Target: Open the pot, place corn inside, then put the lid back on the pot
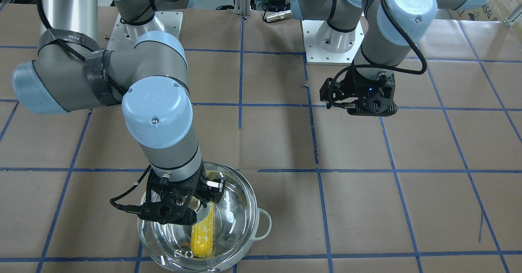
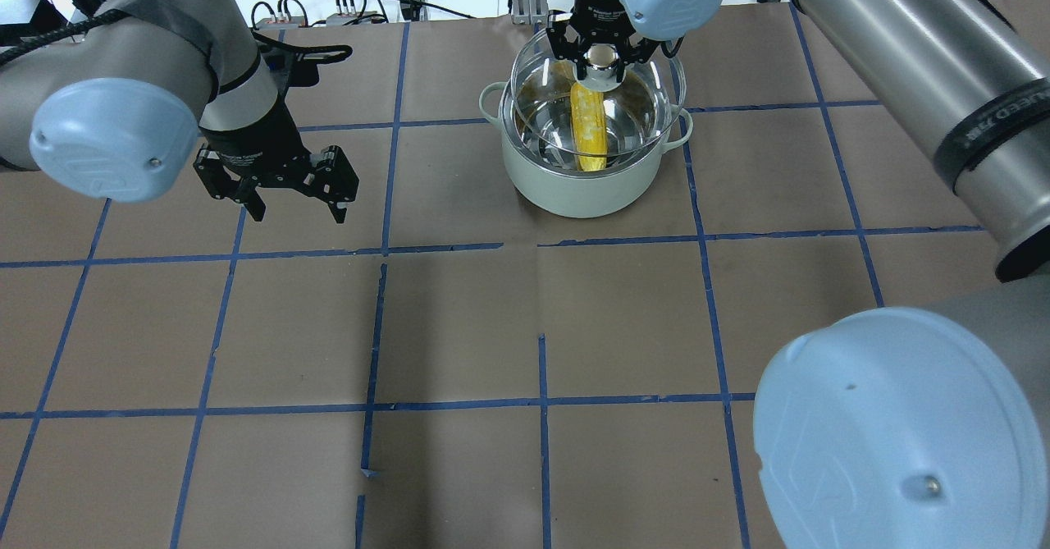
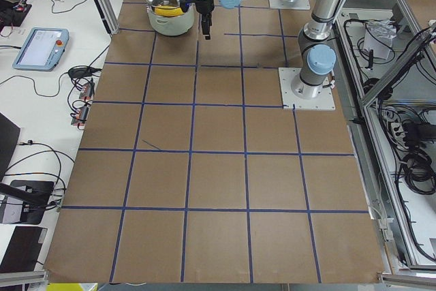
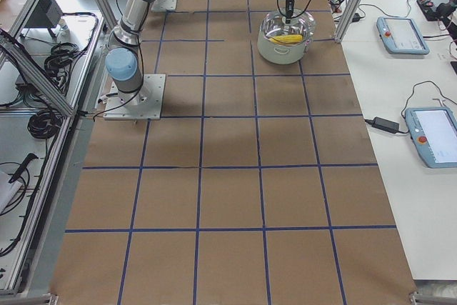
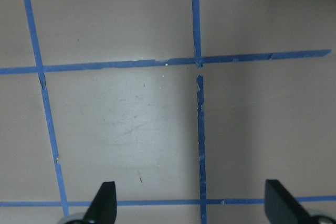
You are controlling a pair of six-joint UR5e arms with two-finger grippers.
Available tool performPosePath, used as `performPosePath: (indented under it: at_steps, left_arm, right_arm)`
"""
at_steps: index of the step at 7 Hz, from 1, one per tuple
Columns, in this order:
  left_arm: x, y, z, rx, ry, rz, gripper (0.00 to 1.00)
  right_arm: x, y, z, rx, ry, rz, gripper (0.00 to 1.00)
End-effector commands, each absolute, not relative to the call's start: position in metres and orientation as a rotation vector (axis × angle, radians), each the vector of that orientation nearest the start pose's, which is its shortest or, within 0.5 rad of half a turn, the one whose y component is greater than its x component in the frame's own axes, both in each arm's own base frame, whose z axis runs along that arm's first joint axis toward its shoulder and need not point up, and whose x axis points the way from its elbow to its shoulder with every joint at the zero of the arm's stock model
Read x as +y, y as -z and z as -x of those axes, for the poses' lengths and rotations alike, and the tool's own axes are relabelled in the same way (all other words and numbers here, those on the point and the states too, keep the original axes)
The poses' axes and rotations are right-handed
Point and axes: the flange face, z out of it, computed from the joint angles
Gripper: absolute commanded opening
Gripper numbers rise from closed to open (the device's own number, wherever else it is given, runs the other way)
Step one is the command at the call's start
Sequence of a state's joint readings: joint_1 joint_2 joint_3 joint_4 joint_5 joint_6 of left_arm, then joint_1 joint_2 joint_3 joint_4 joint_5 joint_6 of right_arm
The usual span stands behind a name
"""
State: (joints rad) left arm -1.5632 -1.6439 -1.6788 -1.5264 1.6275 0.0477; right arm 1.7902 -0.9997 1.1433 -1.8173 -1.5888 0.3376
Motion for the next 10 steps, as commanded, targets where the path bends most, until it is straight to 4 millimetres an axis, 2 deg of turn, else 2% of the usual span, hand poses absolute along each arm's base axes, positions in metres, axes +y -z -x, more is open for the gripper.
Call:
performPosePath:
  at_steps: [1,2,3,4,6,7,9,10]
  left_arm:
    - [-0.507,-0.427,0.125,3.088,-0.216,-0.072,1.00]
    - [-0.512,-0.443,0.126,3.092,-0.164,-0.073,1.00]
    - [-0.516,-0.446,0.126,3.098,-0.147,-0.070,1.00]
    - [-0.519,-0.447,0.126,3.094,-0.142,-0.065,1.00]
    - [-0.512,-0.443,0.126,3.091,-0.167,-0.039,1.00]
    - [-0.514,-0.448,0.127,3.086,-0.167,-0.045,1.00]
    - [-0.518,-0.438,0.128,3.091,-0.198,-0.059,1.00]
    - [-0.513,-0.437,0.128,3.093,-0.198,-0.059,1.00]
  right_arm:
    - [-0.677,-0.370,-0.304,3.120,0.159,-0.164,0.16]
    - [-0.678,-0.365,-0.303,3.121,0.147,-0.166,0.16]
    - [-0.682,-0.356,-0.304,3.120,0.152,-0.164,0.17]
    - [-0.681,-0.353,-0.305,3.120,0.146,-0.162,0.17]
    - [-0.681,-0.351,-0.305,3.123,0.140,-0.162,0.17]
    - [-0.680,-0.351,-0.304,3.126,0.139,-0.164,0.19]
    - [-0.683,-0.351,-0.298,3.126,0.134,-0.169,0.23]
    - [-0.684,-0.351,-0.297,3.124,0.138,-0.171,0.27]
